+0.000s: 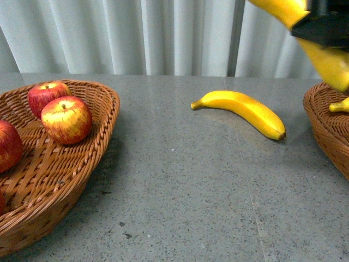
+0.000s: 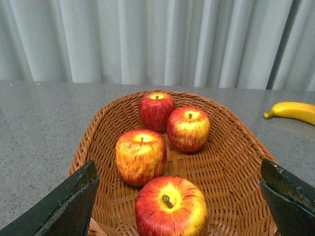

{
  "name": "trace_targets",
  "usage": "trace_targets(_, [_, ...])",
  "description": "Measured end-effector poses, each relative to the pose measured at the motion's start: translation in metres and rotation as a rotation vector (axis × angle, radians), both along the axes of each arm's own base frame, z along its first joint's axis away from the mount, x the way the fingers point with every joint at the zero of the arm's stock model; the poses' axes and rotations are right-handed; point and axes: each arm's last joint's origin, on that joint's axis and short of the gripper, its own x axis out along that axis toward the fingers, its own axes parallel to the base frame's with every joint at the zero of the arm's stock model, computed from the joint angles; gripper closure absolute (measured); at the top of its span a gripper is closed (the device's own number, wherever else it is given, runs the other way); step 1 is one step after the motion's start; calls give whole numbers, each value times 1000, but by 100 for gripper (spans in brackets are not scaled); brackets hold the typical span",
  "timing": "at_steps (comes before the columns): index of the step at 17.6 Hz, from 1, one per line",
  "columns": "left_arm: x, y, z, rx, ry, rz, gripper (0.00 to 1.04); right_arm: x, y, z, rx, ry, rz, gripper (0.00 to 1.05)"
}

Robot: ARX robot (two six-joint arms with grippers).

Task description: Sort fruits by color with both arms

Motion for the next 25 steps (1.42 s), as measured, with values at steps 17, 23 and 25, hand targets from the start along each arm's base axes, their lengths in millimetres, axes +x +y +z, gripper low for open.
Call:
trace_targets(17, [0, 0, 0, 0, 0, 0, 7, -51, -112, -38, -240, 49, -188, 23])
trace_targets(23, [0, 0, 0, 0, 0, 0, 7, -30, -57, 25, -217, -121, -83, 7])
trace_targets(25, [0, 0, 0, 0, 0, 0, 7, -8, -14, 40, -191, -168, 10, 7])
